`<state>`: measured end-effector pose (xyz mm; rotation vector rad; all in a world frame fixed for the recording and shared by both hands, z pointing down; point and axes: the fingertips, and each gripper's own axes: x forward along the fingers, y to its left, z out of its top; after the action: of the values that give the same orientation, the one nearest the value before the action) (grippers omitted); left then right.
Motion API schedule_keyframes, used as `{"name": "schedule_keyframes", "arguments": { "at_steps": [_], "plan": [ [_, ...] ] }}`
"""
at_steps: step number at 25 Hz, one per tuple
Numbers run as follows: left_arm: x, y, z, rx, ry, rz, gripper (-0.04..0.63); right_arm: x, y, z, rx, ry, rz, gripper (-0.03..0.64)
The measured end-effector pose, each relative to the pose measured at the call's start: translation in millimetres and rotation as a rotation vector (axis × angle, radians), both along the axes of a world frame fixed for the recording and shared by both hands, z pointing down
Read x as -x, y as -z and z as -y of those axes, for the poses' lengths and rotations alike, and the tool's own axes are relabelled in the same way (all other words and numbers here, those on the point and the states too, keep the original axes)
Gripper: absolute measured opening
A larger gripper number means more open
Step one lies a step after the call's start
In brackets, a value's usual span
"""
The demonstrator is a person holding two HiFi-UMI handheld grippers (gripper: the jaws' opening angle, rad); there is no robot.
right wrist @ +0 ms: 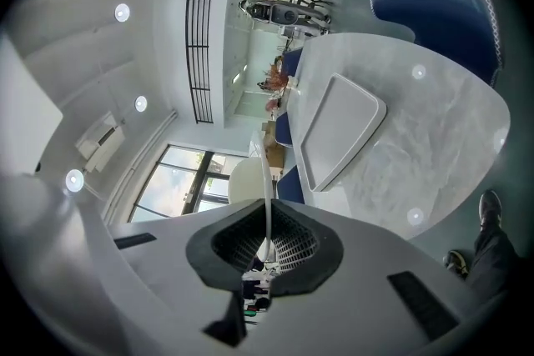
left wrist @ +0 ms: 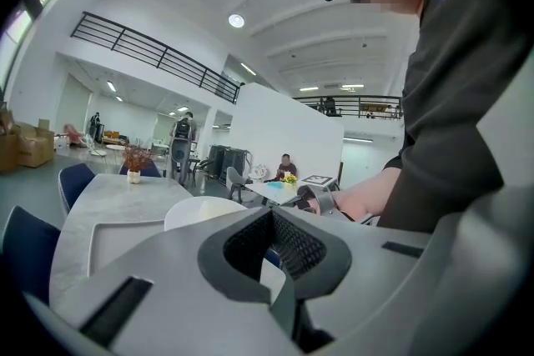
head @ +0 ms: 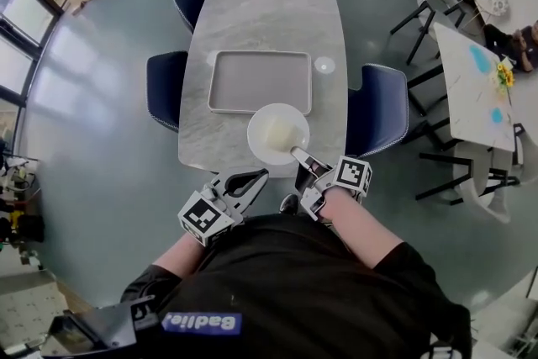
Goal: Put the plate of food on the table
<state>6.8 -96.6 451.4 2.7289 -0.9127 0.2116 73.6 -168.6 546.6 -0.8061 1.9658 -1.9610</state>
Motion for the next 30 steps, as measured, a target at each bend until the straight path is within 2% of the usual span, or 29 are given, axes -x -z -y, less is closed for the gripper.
{"name": "schedule_keyframes", "arguments": {
  "at_steps": [3, 8, 19, 23, 30],
  "plan": [
    [-4, 2, 10, -0.02, 0.035, -0.006, 0.005, -5, -5, 15, -0.01, 0.024, -0.027, 0.018],
    [5, -3, 26, 0.007, 0.083, 0.039, 0.005, -1, -18, 37, 0.004, 0.023, -0.037, 0.018],
    [31, -5, 66, 0.005, 0.018, 0.021, 0.005, 25, -51, 95, 0.028, -0.015, -0.108, 0.018],
    [38, 0, 81, -0.01, -0.028, -0.024, 0.005, 42, -62, 119, 0.043, -0.029, -0.12, 0.018],
    [58, -7, 100, 0.008, -0.06, -0.014, 0.005, 56, -99, 156, 0.094, -0.09, -0.116, 0.018]
  ]
}}
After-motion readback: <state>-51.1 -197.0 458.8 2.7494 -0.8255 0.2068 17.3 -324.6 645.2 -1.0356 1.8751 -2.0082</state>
